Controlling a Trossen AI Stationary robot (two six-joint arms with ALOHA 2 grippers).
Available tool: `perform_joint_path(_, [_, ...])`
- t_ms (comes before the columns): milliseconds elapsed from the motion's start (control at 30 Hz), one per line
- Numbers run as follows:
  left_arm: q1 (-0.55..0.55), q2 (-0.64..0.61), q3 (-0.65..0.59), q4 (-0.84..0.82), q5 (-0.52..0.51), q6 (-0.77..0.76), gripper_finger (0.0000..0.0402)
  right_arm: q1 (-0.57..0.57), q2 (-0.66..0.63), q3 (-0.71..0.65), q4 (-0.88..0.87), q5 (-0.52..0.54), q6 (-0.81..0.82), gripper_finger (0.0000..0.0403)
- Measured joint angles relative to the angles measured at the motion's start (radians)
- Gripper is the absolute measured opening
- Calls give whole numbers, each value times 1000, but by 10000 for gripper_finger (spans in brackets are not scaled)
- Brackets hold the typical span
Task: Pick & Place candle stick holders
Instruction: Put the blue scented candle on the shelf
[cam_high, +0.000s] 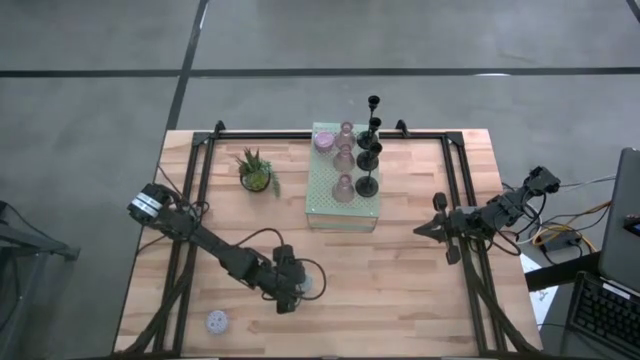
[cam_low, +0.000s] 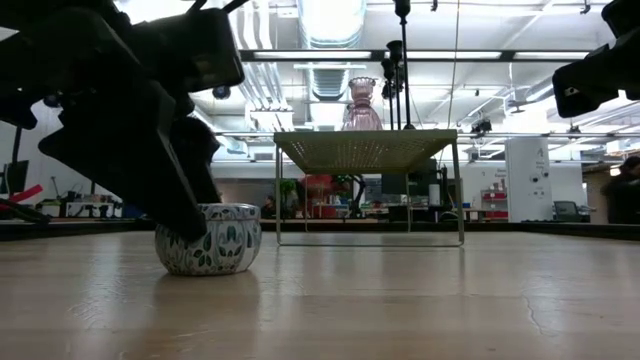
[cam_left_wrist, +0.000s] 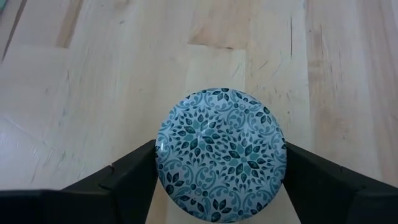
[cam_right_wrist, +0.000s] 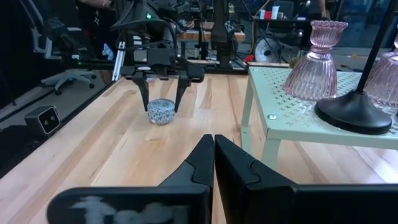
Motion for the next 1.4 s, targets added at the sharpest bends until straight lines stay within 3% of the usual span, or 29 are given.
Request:
perform_joint_path(333, [16, -48, 0, -9, 2, 46, 305, 0, 0, 0, 0, 0, 2, 8])
perform_joint_path(600, [90, -214, 0, -91, 2, 75, 305, 0, 0, 0, 0, 0, 3, 8])
perform_joint_path(800, [238, -355, 0, -100, -1, 152, 305, 0, -1, 0, 0, 0, 0, 8])
perform_joint_path(1000, [446, -419, 26, -119, 7, 169, 305, 0, 0, 0, 0, 0, 2, 8])
perform_joint_path(1233, [677, -372, 178, -199, 66, 135, 305, 0, 0, 0, 0, 0, 4, 8])
perform_joint_path(1400, [766, -287, 295, -253, 117, 136, 305, 0, 0, 0, 0, 0, 2, 8])
